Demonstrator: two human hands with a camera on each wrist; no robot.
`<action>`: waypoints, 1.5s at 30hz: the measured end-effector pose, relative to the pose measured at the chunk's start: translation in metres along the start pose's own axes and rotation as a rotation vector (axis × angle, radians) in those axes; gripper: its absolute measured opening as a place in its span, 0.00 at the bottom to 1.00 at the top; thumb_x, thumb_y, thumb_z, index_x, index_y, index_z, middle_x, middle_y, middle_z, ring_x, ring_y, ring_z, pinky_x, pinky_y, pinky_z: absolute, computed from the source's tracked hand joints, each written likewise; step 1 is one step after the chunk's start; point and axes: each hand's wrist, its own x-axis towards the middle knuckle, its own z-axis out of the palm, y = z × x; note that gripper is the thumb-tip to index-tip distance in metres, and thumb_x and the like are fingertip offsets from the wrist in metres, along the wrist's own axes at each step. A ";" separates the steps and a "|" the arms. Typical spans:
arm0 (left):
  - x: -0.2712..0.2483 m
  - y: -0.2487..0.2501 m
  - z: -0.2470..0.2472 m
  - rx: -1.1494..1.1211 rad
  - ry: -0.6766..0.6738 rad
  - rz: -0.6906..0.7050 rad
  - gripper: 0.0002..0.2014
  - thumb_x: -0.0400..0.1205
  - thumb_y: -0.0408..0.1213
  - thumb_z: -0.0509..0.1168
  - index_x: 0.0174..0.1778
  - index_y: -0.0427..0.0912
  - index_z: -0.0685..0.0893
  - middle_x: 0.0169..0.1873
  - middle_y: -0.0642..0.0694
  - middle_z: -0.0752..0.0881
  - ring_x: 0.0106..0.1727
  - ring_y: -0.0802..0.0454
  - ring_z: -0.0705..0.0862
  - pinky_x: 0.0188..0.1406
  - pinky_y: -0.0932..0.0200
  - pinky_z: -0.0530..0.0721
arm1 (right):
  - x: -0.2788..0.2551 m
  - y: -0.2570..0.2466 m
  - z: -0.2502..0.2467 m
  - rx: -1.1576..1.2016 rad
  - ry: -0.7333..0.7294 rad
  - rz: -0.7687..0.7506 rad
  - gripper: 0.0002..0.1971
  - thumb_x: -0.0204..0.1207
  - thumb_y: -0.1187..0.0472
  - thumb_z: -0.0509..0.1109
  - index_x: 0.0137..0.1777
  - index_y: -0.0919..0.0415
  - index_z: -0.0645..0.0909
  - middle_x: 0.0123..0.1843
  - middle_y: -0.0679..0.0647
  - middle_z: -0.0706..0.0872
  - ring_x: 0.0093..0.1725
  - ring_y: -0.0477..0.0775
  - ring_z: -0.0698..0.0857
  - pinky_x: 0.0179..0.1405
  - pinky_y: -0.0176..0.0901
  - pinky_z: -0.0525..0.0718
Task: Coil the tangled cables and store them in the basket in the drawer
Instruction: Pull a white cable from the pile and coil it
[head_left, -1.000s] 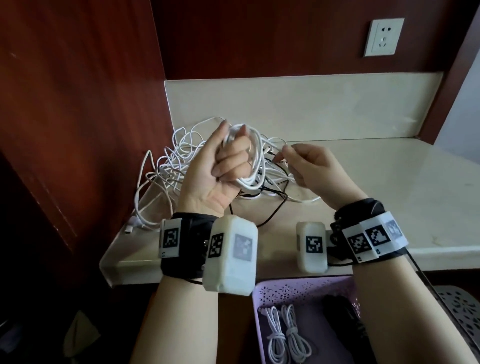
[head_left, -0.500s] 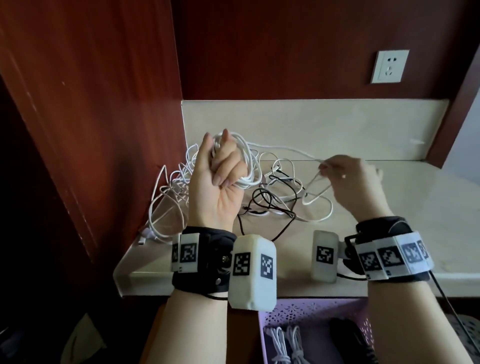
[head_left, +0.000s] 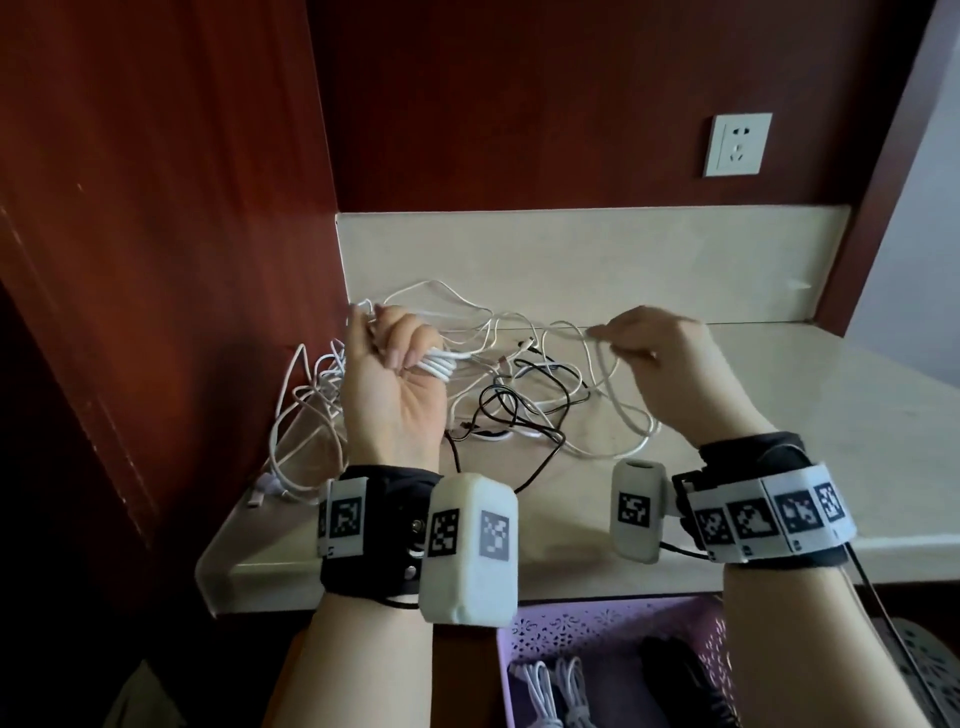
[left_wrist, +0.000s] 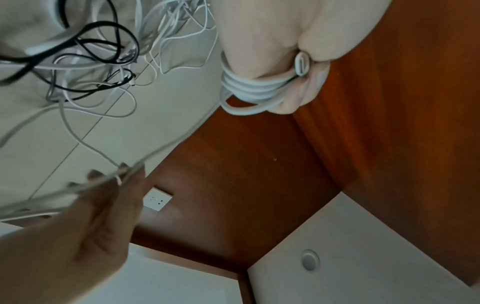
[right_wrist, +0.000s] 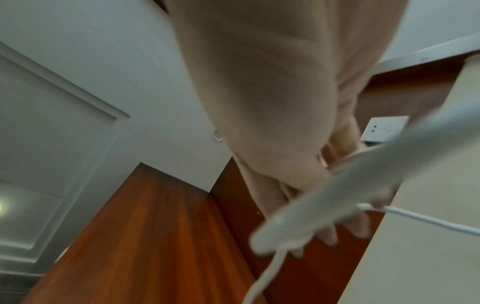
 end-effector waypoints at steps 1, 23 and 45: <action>0.000 0.003 0.001 0.032 0.022 0.061 0.17 0.90 0.38 0.49 0.35 0.40 0.70 0.23 0.49 0.71 0.15 0.57 0.68 0.13 0.64 0.70 | 0.000 -0.006 0.000 0.030 -0.135 0.005 0.24 0.68 0.83 0.61 0.54 0.62 0.89 0.46 0.56 0.87 0.40 0.48 0.83 0.40 0.23 0.73; -0.002 -0.013 -0.014 2.247 -0.298 0.290 0.13 0.87 0.42 0.53 0.38 0.40 0.65 0.24 0.37 0.80 0.16 0.48 0.77 0.18 0.52 0.75 | -0.007 -0.055 -0.010 0.228 -0.512 0.024 0.10 0.75 0.69 0.72 0.50 0.55 0.90 0.42 0.50 0.84 0.28 0.36 0.79 0.29 0.24 0.72; 0.008 -0.008 0.013 2.596 -0.404 0.548 0.17 0.83 0.47 0.64 0.48 0.32 0.78 0.34 0.51 0.74 0.38 0.50 0.74 0.43 0.64 0.67 | -0.001 -0.040 -0.001 0.196 -0.313 0.151 0.07 0.71 0.68 0.71 0.47 0.58 0.84 0.26 0.44 0.74 0.24 0.39 0.71 0.26 0.26 0.69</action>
